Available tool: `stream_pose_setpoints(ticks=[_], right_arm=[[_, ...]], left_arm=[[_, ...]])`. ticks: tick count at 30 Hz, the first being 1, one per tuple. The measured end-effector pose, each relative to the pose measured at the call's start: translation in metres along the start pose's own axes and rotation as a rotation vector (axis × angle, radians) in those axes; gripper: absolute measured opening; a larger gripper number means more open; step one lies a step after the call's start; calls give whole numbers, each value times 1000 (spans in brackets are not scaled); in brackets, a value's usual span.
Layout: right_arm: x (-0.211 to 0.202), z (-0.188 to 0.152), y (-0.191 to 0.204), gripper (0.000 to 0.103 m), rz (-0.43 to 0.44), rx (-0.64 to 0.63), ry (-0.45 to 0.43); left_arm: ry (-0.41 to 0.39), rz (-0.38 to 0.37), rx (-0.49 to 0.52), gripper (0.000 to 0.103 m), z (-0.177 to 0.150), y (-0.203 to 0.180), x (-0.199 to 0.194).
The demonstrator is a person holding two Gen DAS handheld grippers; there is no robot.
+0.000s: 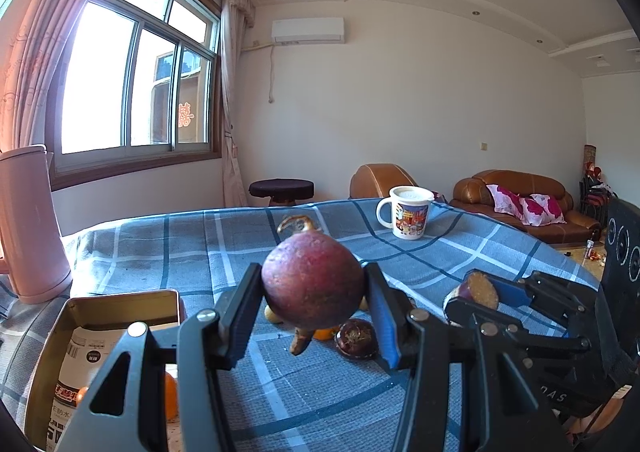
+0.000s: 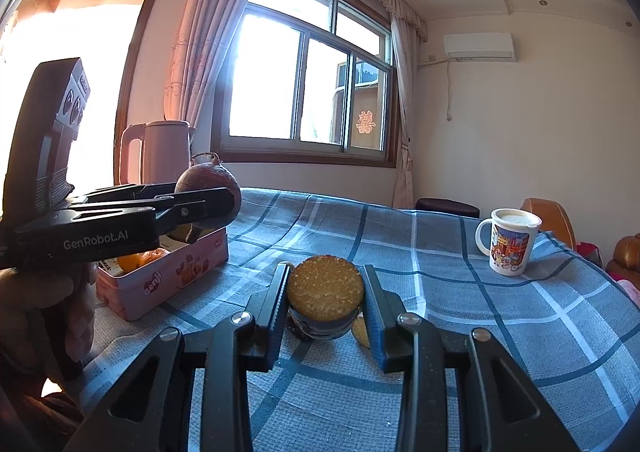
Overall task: Organize fruits
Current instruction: 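Lift the passion fruit with the left tool while the right tool lifts the cut half, then carry the passion fruit over the pink tin while the right tool carries the fruit half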
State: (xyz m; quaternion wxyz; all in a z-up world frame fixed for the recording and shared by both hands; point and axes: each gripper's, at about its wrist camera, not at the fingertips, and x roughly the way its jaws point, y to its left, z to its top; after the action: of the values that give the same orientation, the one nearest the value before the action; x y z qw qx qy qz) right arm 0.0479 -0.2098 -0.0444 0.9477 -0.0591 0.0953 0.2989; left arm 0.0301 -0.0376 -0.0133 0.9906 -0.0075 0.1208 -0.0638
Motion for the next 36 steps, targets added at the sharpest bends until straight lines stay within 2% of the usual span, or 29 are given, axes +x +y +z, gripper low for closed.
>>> stream_pose_setpoints(ticks=[6, 18, 36], right_arm=[[1, 5, -3, 36, 13, 21, 14], [4, 31, 9, 36, 35, -24, 6], [26, 71, 37, 36, 143, -69, 15]], left_arm=[[-3, 13, -2, 53, 0, 4, -3], [2, 28, -8, 53, 2, 10, -10], [55, 103, -45, 53, -3, 38, -20]])
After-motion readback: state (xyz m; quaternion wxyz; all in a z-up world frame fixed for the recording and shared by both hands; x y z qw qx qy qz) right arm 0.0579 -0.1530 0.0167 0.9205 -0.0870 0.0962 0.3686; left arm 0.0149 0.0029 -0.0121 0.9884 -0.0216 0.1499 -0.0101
